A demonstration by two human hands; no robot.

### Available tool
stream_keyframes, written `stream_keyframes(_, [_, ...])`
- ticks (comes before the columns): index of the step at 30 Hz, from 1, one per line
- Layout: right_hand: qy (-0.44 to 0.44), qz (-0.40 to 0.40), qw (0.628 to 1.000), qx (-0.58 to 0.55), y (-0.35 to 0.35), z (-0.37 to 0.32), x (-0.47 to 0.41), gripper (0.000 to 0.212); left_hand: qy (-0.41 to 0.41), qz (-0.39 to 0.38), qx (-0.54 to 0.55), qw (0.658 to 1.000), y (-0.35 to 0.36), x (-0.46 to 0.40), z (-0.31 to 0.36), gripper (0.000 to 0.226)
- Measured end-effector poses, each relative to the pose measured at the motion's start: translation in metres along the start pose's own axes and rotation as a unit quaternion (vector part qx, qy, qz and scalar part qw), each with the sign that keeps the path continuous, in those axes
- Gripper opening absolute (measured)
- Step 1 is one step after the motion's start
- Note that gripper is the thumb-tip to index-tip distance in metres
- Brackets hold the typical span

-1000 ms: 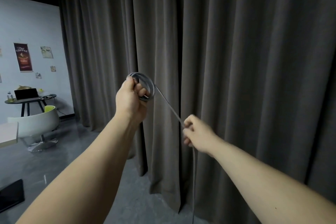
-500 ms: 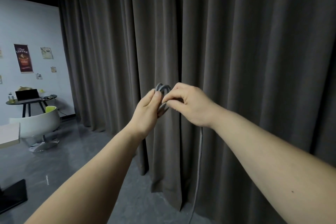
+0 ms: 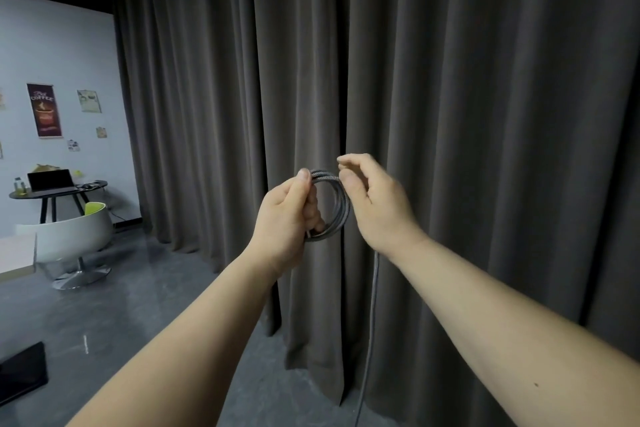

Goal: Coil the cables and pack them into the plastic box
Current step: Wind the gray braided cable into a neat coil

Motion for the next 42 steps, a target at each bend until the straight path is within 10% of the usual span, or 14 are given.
stream_keyframes(12, [0.117,-0.037,0.985,-0.119,0.011,0.004,0.004,0.040,0.137,-0.023,-0.187,0.973,0.006,0.018,0.000,0.032])
stream_keyframes(20, [0.143,-0.047,0.973,-0.175,0.013,0.000,0.006,0.041,0.109,-0.006,-0.098,0.989,0.009,0.019,0.006,0.029])
stream_keyframes(32, [-0.034,-0.018,0.995,0.094,0.014,0.003,0.026,0.046,0.042,0.077,0.055,0.995,0.005,0.015,0.000,0.026])
stream_keyframes(42, [-0.006,0.059,0.996,0.060,0.006,0.015,0.012,0.025,-0.011,-0.053,0.126,0.991,0.007,0.017,0.001,0.032])
Point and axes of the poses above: each hand's wrist, its own x-axis away from the middle knuckle, its own y-axis out of the palm, z = x × y, the point moved 4 cm from there along -x, towards the middle knuckle, and after that the axes turned 2 degrees about -z, right-handed, at the moved point
